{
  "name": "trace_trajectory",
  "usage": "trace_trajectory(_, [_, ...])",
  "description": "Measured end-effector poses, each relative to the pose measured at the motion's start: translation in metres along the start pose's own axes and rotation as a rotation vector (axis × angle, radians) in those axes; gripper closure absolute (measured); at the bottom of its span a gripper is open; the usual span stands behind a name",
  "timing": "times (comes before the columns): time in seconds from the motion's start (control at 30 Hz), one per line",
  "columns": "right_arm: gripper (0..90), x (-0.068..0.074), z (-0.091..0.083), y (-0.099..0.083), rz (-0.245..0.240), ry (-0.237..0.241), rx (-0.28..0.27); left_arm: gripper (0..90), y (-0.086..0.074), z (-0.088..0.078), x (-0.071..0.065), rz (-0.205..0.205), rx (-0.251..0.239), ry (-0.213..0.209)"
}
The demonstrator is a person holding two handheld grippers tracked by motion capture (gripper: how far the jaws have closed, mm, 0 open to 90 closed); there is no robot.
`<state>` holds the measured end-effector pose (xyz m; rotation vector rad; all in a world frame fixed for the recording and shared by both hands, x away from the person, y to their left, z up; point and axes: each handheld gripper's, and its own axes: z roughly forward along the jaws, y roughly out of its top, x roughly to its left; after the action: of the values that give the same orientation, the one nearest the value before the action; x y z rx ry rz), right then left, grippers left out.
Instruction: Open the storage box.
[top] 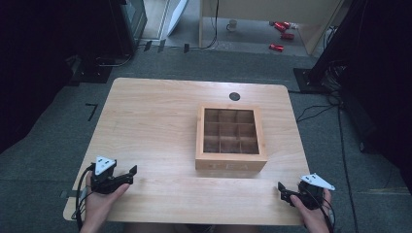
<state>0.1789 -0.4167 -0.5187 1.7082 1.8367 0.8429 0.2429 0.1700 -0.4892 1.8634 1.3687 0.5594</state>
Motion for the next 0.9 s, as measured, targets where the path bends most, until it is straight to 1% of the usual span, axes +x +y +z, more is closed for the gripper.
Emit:
trace_trajectory(0.07, [6.3,0.001,-0.002,0.004,0.005,0.003,-0.011,20.4,0.003,0.004,-0.008,0.008,0.002,-0.019])
trace_trajectory(0.1, [6.3,0.001,-0.002,0.004,0.005,0.003,-0.011,20.4,0.003,0.004,-0.008,0.008,0.002,-0.019])
trace_trajectory(0.13, [6.3,0.003,-0.004,0.009,0.004,0.014,-0.026,20.5,0.006,0.009,-0.018,0.02,0.003,-0.033])
trace_trajectory(0.17, [6.3,0.003,-0.004,0.009,0.004,0.014,-0.026,20.5,0.006,0.009,-0.018,0.02,0.003,-0.033])
trace_trajectory(0.2, [6.3,0.006,-0.005,0.014,0.001,0.02,-0.035,20.6,0.011,0.014,-0.028,0.018,-0.001,-0.056])
trace_trajectory(0.23, [6.3,0.006,-0.005,0.014,0.001,0.02,-0.035,20.6,0.011,0.014,-0.028,0.018,-0.001,-0.056])
trace_trajectory(0.27, [6.3,0.009,-0.006,0.019,-0.007,0.026,-0.043,20.7,0.015,0.018,-0.036,0.02,-0.003,-0.075])
trace_trajectory(0.3, [6.3,0.009,-0.006,0.019,-0.007,0.026,-0.043,20.9,0.015,0.018,-0.036,0.02,-0.003,-0.075])
trace_trajectory(0.33, [6.3,0.011,-0.006,0.023,-0.012,0.031,-0.05,21.0,0.018,0.021,-0.043,0.029,-0.002,-0.086])
trace_trajectory(0.37, [6.4,0.012,-0.006,0.025,-0.012,0.035,-0.054,21.1,0.02,0.023,-0.048,0.035,-0.003,-0.092])
trace_trajectory(0.4, [6.4,0.013,-0.007,0.026,-0.012,0.04,-0.058,21.3,0.02,0.023,-0.048,0.035,-0.003,-0.092])
trace_trajectory(0.47, [6.5,0.014,-0.007,0.029,-0.012,0.042,-0.061,21.4,0.025,0.027,-0.058,0.049,-0.002,-0.108])
trace_trajectory(0.53, [6.5,0.016,-0.007,0.035,-0.013,0.054,-0.074,21.7,0.031,0.031,-0.071,0.071,-0.008,-0.128])
trace_trajectory(0.6, [6.5,0.018,-0.007,0.039,-0.011,0.061,-0.085,21.9,0.034,0.033,-0.078,0.08,-0.012,-0.144])
trace_trajectory(0.63, [6.5,0.018,-0.007,0.039,-0.011,0.061,-0.085,22.0,0.034,0.033,-0.078,0.08,-0.012,-0.144])
trace_trajectory(0.67, [6.5,0.019,-0.008,0.043,-0.012,0.066,-0.096,22.1,0.037,0.036,-0.087,0.094,-0.012,-0.161])
trace_trajectory(0.7, [6.5,0.019,-0.009,0.046,-0.013,0.069,-0.103,22.2,0.037,0.036,-0.087,0.094,-0.012,-0.161])
trace_trajectory(0.73, [6.5,0.02,-0.009,0.048,-0.009,0.074,-0.109,22.3,0.039,0.038,-0.095,0.105,-0.014,-0.174])
trace_trajectory(0.8, [6.5,0.022,-0.01,0.052,-0.008,0.08,-0.118,22.6,0.041,0.039,-0.102,0.112,-0.012,-0.188])
trace_trajectory(0.83, [6.5,0.022,-0.01,0.054,-0.009,0.08,-0.121,22.7,0.042,0.04,-0.105,0.119,-0.012,-0.192])
trace_trajectory(0.87, [6.5,0.023,-0.009,0.055,-0.012,0.081,-0.123,22.8,0.043,0.04,-0.108,0.117,-0.015,-0.198])
trace_trajectory(0.9, [6.5,0.023,-0.009,0.055,-0.012,0.081,-0.123,22.9,0.043,0.04,-0.108,0.117,-0.015,-0.198])
